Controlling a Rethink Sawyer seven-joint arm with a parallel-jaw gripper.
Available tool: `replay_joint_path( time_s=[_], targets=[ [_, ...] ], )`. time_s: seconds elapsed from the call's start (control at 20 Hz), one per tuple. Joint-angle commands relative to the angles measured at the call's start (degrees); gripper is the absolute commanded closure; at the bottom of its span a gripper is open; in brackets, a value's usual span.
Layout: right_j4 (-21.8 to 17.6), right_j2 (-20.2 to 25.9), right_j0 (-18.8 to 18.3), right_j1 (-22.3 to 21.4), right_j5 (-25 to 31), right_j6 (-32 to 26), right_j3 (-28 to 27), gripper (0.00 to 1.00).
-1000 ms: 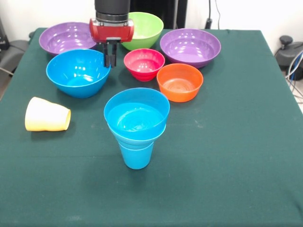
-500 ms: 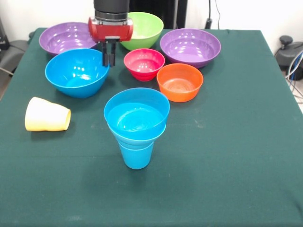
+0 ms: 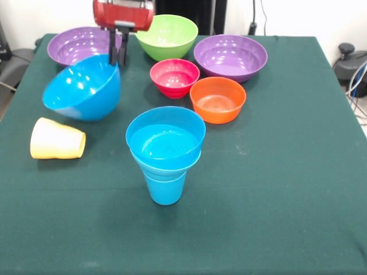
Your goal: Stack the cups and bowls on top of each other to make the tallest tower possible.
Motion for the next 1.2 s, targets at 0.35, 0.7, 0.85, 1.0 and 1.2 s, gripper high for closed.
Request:
replay_joint_path(
  time_s=[0.35,0.7,0.85,1.0,1.2],
  targets=[
    [3.15,-2.82,8.75,-10.26,5.61,5.62,3.89,1.0],
    [4.94,-6.78,13.25,-13.61,8.97,5.19,3.76,1.0],
    [5.38,-8.39,15.67,-13.53,9.92,5.78,2.21,1.0],
    [5.56,-10.57,18.34,-13.27,10.94,6.81,0.26,1.0],
    [5.55,-12.85,20.9,-13.26,12.71,6.48,-2.0,1.0]
  ],
)
